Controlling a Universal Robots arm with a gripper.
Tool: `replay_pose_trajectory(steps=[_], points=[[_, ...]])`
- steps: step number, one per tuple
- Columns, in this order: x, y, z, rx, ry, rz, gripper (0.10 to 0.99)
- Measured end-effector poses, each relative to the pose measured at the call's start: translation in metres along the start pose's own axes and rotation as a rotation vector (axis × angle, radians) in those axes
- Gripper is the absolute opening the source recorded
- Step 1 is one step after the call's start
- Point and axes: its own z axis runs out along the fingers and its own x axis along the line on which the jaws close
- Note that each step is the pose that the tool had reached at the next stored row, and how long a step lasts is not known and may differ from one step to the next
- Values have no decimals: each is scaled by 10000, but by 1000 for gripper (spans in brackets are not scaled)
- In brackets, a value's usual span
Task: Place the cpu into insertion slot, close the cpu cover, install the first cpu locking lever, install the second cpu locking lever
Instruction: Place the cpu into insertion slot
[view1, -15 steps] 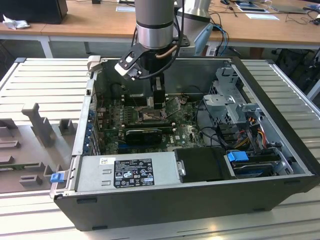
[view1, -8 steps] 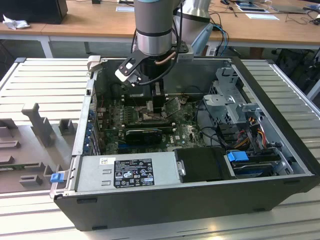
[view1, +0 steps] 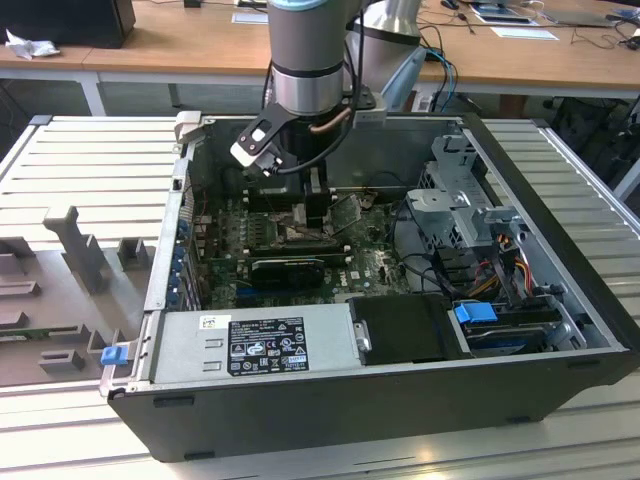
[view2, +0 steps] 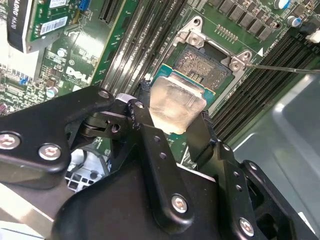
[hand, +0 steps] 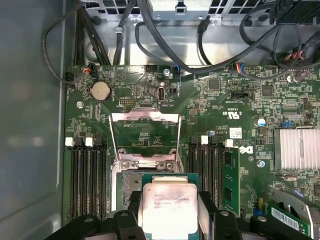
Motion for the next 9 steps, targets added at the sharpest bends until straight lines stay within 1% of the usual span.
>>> replay_pose_trajectory(steps=[2,5,6,7,9], points=[[38,-8,45,0,7,-26,529],[58,-37,83,1,6,-29,529],[64,-58,103,1,6,-31,529],[84,-93,164,1,6,-30,529],[130,-107,236,1,6,-36,529]])
